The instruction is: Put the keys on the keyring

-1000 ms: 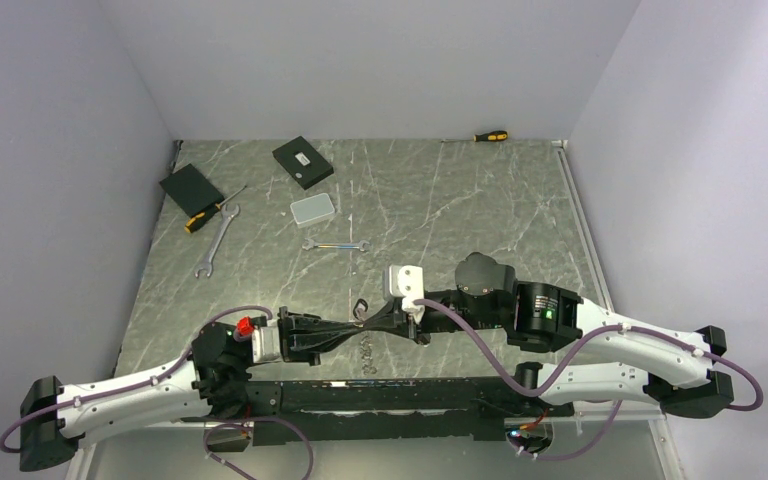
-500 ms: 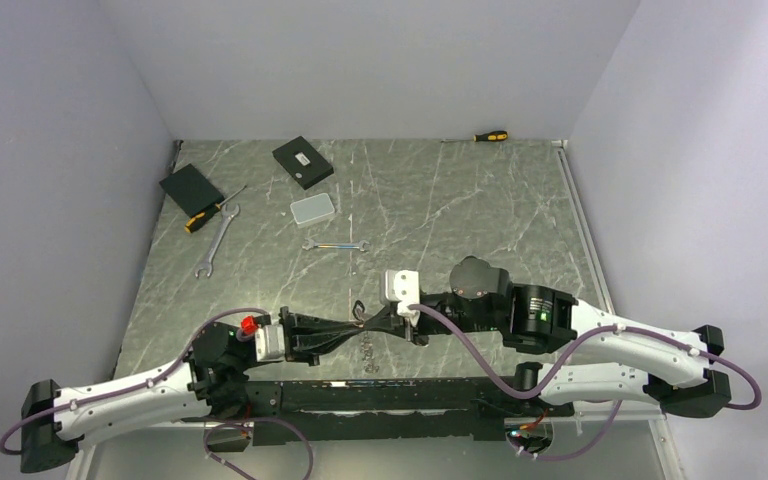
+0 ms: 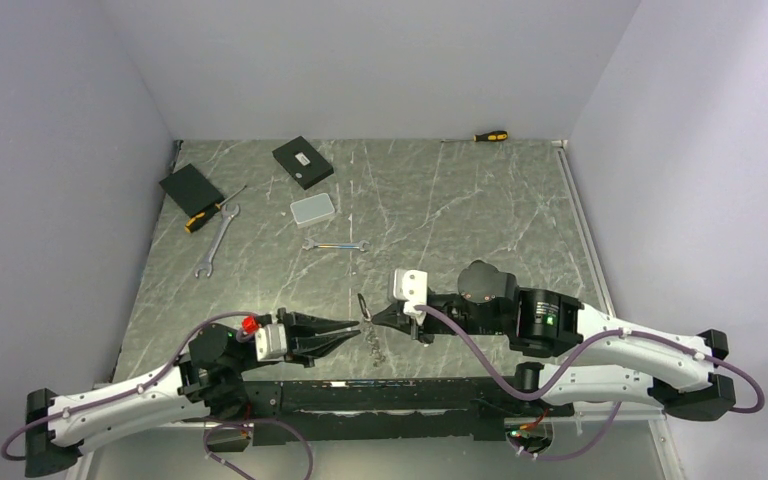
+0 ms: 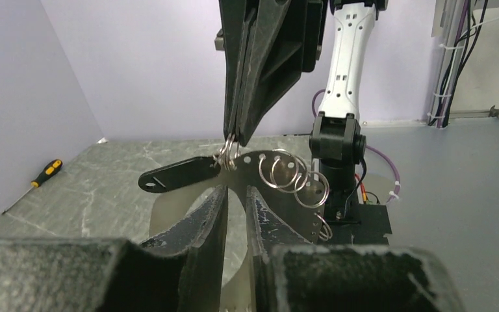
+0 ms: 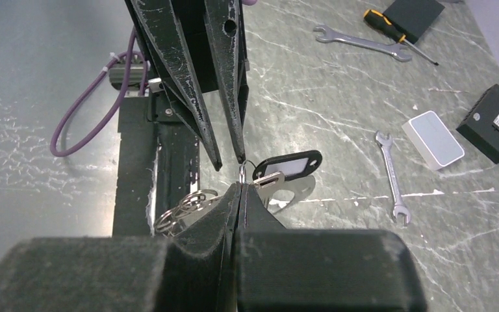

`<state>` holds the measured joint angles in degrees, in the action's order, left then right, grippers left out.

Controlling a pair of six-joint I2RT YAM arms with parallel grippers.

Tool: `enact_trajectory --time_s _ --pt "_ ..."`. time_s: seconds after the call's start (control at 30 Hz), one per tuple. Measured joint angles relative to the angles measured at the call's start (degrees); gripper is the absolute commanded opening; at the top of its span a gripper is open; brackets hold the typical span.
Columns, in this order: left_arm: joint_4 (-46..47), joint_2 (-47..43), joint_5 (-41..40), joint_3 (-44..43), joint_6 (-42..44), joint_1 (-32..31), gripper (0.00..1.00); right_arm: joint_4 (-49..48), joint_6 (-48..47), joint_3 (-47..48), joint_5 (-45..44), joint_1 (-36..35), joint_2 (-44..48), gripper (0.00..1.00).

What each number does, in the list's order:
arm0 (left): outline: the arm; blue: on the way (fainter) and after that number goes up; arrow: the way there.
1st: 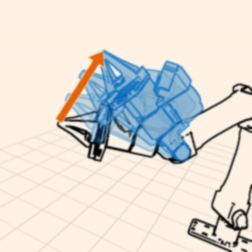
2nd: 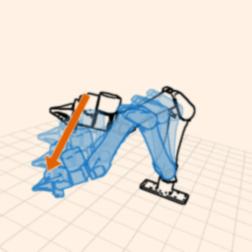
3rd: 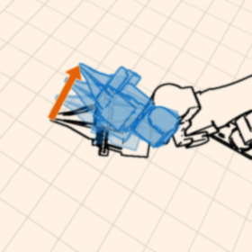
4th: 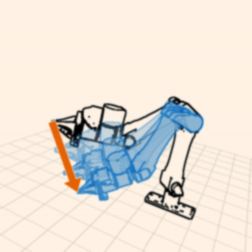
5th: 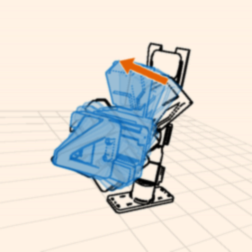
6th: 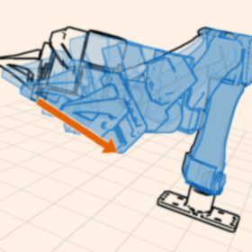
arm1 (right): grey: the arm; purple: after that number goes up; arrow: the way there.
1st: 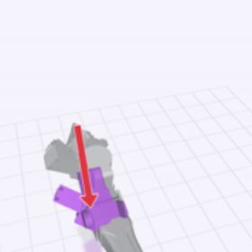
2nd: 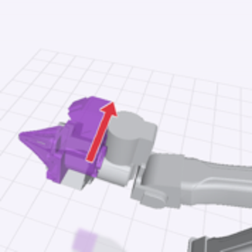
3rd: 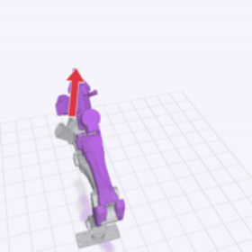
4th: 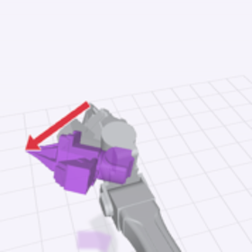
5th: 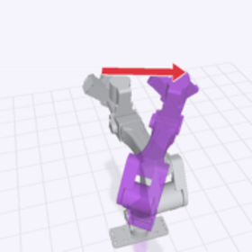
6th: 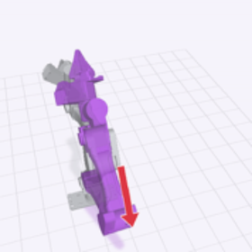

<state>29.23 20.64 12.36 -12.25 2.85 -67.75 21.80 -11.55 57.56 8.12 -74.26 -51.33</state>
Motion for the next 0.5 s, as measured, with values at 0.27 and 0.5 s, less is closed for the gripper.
enact_trajectory --time_s 0.27,0.5 --pt "-9.46 -4.04 -0.76 -1.81 1.09 0.02 0.22 0.13 -0.57 -0.11 -0.85 0.0 0.42 0.0" --pt "-20.13 -3.96 -1.31 -8.09 5.62 0.0 0.31 2.67 -1.84 -0.09 -0.76 0.0 -0.81 0.0"
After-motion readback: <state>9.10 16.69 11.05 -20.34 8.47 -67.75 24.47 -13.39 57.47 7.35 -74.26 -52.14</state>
